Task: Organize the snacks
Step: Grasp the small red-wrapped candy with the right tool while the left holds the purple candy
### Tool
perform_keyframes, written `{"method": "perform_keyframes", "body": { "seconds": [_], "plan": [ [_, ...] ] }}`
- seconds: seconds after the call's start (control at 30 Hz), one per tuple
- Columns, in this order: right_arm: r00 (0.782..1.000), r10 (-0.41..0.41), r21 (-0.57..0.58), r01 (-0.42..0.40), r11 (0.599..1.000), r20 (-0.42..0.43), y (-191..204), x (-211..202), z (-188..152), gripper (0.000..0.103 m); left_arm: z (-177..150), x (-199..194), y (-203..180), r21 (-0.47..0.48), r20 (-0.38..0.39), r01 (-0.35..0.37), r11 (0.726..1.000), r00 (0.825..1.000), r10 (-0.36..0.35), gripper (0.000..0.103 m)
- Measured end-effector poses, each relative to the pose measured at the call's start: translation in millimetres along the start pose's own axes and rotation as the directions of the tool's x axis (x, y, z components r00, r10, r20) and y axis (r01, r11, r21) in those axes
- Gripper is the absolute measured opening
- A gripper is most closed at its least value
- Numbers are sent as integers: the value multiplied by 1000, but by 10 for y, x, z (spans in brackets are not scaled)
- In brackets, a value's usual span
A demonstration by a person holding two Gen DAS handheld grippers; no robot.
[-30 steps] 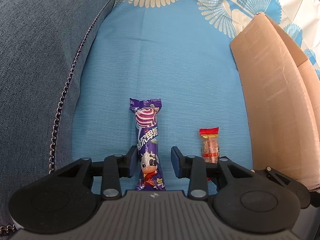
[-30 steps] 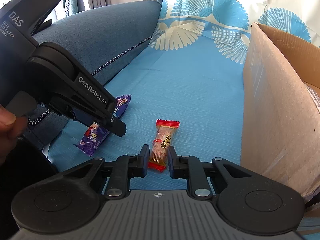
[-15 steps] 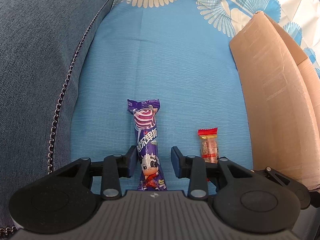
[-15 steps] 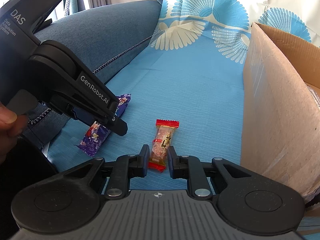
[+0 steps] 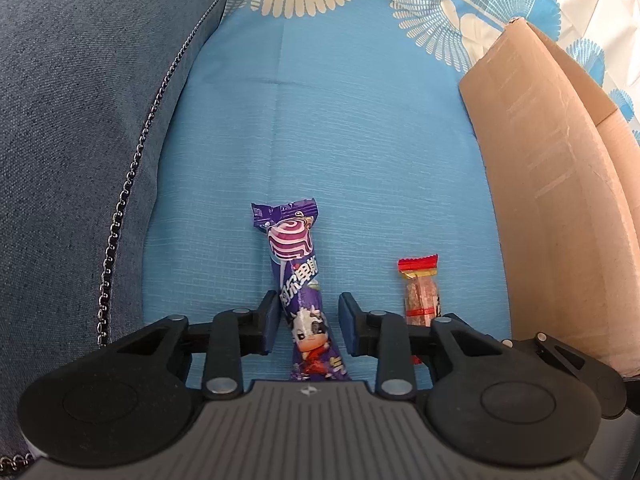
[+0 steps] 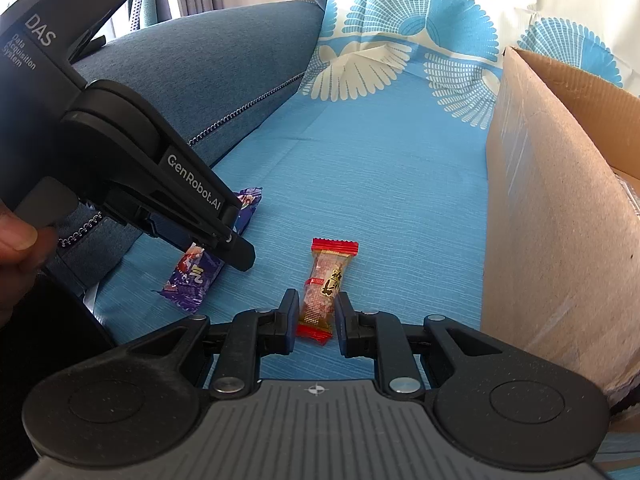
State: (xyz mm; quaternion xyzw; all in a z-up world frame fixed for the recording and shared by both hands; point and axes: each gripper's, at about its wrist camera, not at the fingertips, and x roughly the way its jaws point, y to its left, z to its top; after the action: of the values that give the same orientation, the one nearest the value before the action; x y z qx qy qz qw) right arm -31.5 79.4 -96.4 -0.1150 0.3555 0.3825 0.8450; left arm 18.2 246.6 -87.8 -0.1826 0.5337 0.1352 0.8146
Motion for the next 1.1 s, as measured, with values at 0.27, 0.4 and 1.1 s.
{"method": "perform_keyframes", "body": {
  "seconds": [0.27,0.4,1.1],
  "plan": [
    [1000,-10,-3,10,1000,12,5,-15,12,19,-5,-32,0,9,15,-9,1000,1000,9,17],
    [1000,-12,-2,12,1000,29,4,-57,30,18,-24,-79,11,5,44,2,1000,999,-3,15],
    [998,-59,-68,60,996,17,64,-98,-8,40,-204,-426,14,28,165,49,998,985,-53,15]
  ]
}}
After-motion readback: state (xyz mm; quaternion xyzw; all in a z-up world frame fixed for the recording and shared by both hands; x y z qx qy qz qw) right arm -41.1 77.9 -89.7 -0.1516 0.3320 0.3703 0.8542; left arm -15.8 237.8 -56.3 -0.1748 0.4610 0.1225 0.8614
